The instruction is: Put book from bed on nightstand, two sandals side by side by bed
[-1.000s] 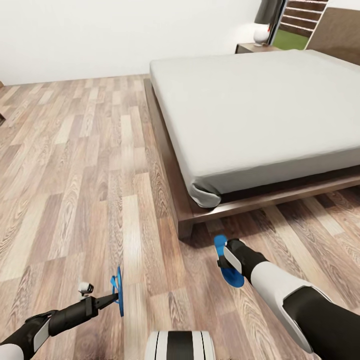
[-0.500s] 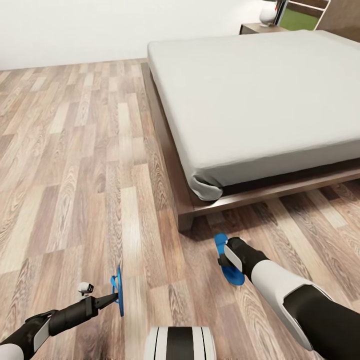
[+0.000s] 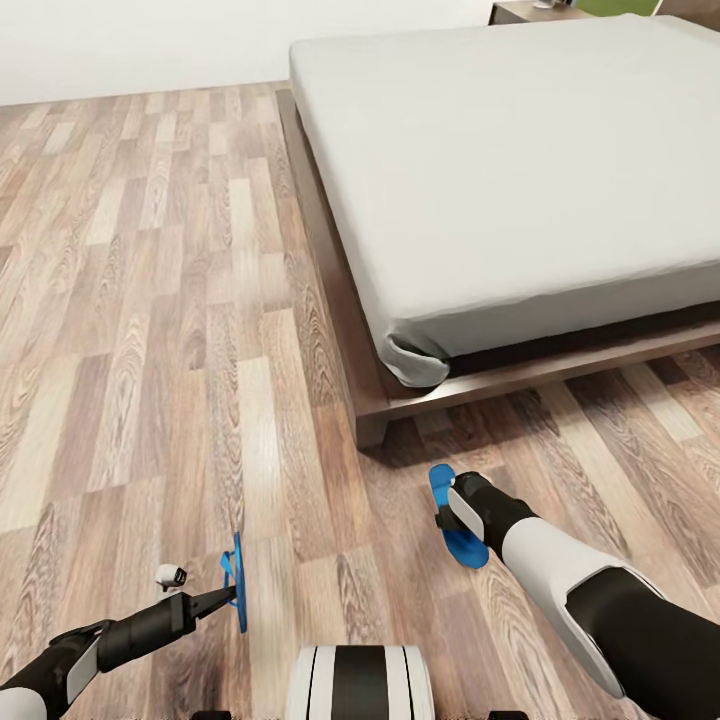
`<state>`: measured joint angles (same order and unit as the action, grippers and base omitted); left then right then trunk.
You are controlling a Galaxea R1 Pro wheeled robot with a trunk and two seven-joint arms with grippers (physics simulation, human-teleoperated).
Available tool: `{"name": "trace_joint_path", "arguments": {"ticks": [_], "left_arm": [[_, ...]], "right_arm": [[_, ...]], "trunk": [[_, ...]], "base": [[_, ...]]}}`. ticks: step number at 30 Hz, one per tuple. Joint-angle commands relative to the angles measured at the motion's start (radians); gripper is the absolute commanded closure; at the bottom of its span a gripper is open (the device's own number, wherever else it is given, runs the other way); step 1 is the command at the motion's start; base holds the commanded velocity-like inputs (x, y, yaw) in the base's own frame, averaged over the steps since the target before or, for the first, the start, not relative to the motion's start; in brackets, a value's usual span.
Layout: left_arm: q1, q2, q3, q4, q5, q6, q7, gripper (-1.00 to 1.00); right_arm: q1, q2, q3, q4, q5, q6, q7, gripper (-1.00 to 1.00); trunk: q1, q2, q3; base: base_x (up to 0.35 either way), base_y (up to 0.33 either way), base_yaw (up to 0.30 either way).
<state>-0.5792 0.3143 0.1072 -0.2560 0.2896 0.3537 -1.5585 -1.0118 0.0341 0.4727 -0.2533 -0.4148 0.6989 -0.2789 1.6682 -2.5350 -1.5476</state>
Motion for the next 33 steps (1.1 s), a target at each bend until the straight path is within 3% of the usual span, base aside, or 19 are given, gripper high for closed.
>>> {"name": "trace_joint_path", "arguments": {"ticks": [1, 17, 26, 33], "left_arm": [[0.0, 0.0, 0.001, 0.0, 0.0, 0.01, -0.003, 1.0], [0.0, 0.0, 0.002, 0.0, 0.0, 0.01, -0.003, 1.0], [0.0, 0.0, 0.001, 0.0, 0.0, 0.011, -0.003, 1.0], [-0.001, 0.0, 0.0, 0.0, 0.0, 0.011, -0.003, 1.0]], "right_arm": [[-0.001, 0.0, 0.007, -0.001, -0.01, 0.004, -0.008, 1.0], [-0.001, 0.0, 0.007, -0.002, -0.01, 0.004, -0.008, 1.0], [-0.001, -0.001, 0.007, -0.001, -0.01, 0.004, -0.008, 1.0], [-0.001, -0.002, 0.006, -0.002, -0.01, 0.004, -0.008, 1.0]], "trunk": [[0.0, -0.001, -0.005], [0.001, -0.001, -0.008], [0.005, -0.003, -0.043], [0.005, -0.003, -0.043]], "base": [[0.0, 0.0, 0.0], [0.0, 0.0, 0.0], [0.0, 0.0, 0.0], [0.0, 0.0, 0.0]]}}
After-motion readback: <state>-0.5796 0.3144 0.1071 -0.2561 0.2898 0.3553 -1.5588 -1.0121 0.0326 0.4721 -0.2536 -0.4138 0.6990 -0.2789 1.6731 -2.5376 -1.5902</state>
